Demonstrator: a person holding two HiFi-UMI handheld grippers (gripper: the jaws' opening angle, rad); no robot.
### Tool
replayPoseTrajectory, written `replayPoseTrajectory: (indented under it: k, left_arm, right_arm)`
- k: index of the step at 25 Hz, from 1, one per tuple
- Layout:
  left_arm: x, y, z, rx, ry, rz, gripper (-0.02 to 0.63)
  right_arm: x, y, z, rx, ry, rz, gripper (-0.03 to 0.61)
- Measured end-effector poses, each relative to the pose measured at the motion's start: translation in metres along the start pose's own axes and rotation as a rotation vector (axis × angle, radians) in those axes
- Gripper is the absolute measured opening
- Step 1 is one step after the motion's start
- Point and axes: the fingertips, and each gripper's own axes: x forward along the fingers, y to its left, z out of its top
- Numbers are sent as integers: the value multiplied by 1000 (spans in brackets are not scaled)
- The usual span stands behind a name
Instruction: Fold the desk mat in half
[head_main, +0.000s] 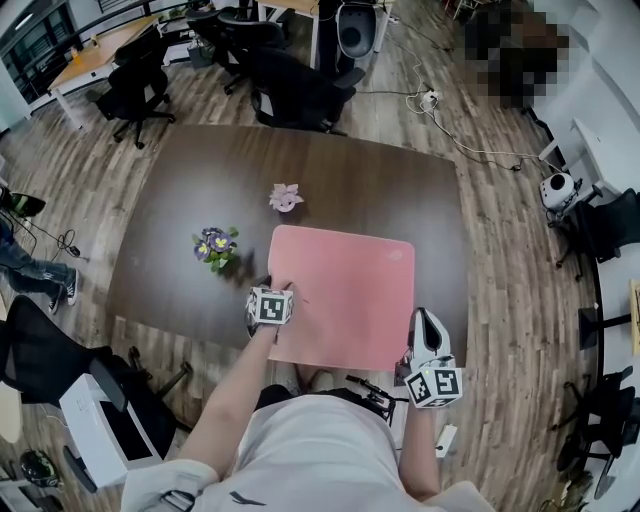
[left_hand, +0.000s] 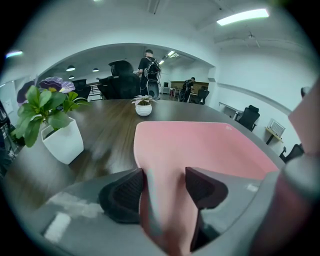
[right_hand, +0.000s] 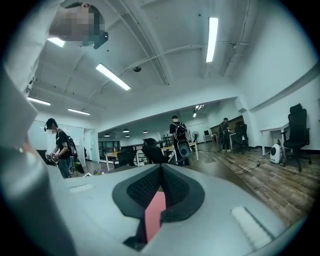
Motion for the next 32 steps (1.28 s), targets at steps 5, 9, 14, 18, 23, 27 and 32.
replayPoseTrajectory:
  k: [5,9,14,18,23,27,32]
  left_arm:
    - [1,-2,6,7,-27,-14,245]
    - [-5,-14,9,1,-32,-79,117]
    - [-15,-25,18,-9,-73,-163,83]
    - [-33,-39,34,-47,-118,-290,71]
    - [-62,-72,58,-62,-157,-451,61]
    - [-81,-111,81,-64,-183,-563,60]
    - [-90,-162,98,-66,-184,-654,60]
  right_arm:
    - [-12,-8,-5,12,8,-23,0]
    - [-17,-4,-6,5,8,-24,0]
    - [-25,-7,-5,-2,13,-32,0]
    - [-29,-8,-9,16,13,-46,0]
    - [-30,-4,-9,19,2,-60,0]
    - [-37,-7,-9,26,-9,-88,0]
    - [-53,-13,-14,40,-9,-131,0]
